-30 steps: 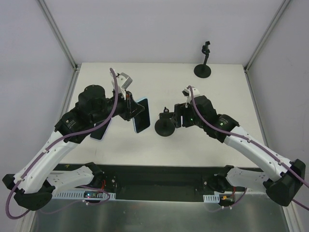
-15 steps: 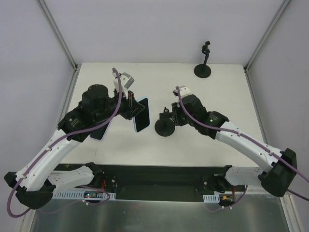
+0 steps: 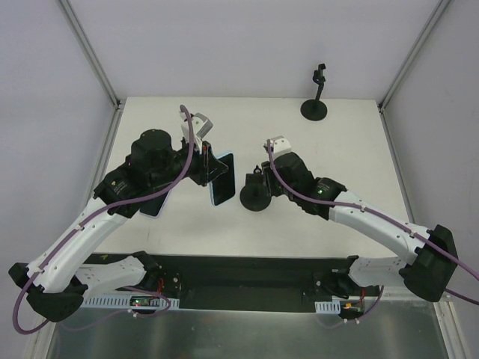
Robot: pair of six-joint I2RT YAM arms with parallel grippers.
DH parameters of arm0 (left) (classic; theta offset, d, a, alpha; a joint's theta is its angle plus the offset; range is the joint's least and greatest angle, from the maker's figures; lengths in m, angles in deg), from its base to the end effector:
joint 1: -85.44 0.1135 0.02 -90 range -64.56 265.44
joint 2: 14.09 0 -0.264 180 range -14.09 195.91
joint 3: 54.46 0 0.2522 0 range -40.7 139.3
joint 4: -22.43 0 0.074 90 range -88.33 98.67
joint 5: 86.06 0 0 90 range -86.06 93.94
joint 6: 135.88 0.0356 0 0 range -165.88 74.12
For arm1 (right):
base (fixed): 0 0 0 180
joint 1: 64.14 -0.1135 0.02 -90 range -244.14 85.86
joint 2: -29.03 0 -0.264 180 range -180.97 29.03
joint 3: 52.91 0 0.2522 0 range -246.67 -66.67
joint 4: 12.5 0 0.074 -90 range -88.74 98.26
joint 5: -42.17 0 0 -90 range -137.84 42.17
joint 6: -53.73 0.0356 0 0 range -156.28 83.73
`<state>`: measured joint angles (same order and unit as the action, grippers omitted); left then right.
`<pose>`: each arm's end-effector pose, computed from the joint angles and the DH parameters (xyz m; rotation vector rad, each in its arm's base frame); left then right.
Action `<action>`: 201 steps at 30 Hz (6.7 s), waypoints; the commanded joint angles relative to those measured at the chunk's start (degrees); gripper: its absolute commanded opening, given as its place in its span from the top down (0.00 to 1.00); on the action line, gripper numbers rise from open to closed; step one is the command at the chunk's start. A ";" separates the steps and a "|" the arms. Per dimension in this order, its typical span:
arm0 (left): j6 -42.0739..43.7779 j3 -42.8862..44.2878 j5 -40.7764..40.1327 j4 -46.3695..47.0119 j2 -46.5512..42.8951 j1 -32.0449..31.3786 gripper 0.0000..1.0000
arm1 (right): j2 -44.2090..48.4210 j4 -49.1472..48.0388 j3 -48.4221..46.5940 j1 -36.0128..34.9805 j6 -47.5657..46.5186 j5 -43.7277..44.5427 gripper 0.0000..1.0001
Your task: Place the phone on the phone stand
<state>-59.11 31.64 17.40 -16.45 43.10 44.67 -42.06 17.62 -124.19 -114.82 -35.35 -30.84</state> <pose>0.1496 -0.1400 0.4385 0.6074 1.7221 -0.8837 0.1856 0.2102 0.3102 -0.7085 1.9526 0.2425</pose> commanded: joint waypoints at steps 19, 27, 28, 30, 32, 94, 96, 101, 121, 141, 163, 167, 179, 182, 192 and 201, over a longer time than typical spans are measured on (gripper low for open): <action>7.34 -5.09 32.23 19.92 -1.38 0.26 1.00 | 2.35 -4.67 1.71 1.45 -11.47 -9.51 0.99; 9.81 -9.57 46.22 42.29 3.97 0.26 1.00 | 1.31 -5.73 1.36 11.99 -12.44 -35.26 0.99; 9.20 -9.93 48.14 44.61 4.77 0.26 1.00 | 0.61 -5.64 0.92 12.79 -12.44 -36.67 0.99; 9.45 -9.76 48.68 47.61 7.92 -0.09 1.00 | 0.25 -5.55 0.57 14.80 -11.92 -40.87 0.99; 11.47 -8.62 48.69 47.54 10.30 -0.44 1.00 | -0.01 -5.64 0.39 15.43 -12.00 -42.56 0.99; 20.35 4.05 56.86 36.20 36.94 7.90 1.00 | -0.89 -3.44 -0.23 19.12 -16.40 -49.17 0.99; 20.27 3.25 56.33 36.20 36.07 7.90 1.00 | -0.45 -4.05 0.21 19.38 -16.05 -48.72 0.99; 20.88 3.34 56.68 34.88 35.88 7.82 1.00 | -0.63 -5.20 0.83 19.91 -15.87 -50.29 0.99; 18.77 8.09 62.31 35.49 41.34 7.64 1.00 | -3.44 -5.02 -0.93 20.09 -17.37 -55.05 0.99; 13.32 0.00 25.49 32.17 33.35 8.00 1.00 | 5.25 -11.26 7.41 20.27 -9.38 -32.57 0.99; 13.32 -13.62 -34.11 26.88 22.44 -0.09 1.00 | 11.61 -6.70 11.56 -4.42 12.16 35.27 1.00; 13.32 -13.89 -32.36 27.14 22.18 -0.01 1.00 | 10.35 -6.50 9.53 -4.43 8.57 34.86 1.00; 20.89 -7.48 -21.53 16.96 28.59 -0.01 1.00 | 14.93 -8.80 8.90 -1.27 -12.00 14.91 1.00; 17.90 -6.51 -25.12 15.28 28.59 -0.36 1.00 | 15.37 -9.24 10.49 -3.90 -9.38 24.54 1.00; 17.98 -11.25 -26.02 22.31 27.54 -1.94 1.00 | 4.48 19.19 -7.04 -16.64 25.83 43.46 1.00; 17.81 -13.45 -29.28 28.73 28.15 -4.58 1.00 | -9.14 45.82 -22.17 -26.31 50.89 58.06 1.00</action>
<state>-49.32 21.56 12.13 16.77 66.31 36.76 -47.08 46.01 -132.43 -135.32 -1.27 15.58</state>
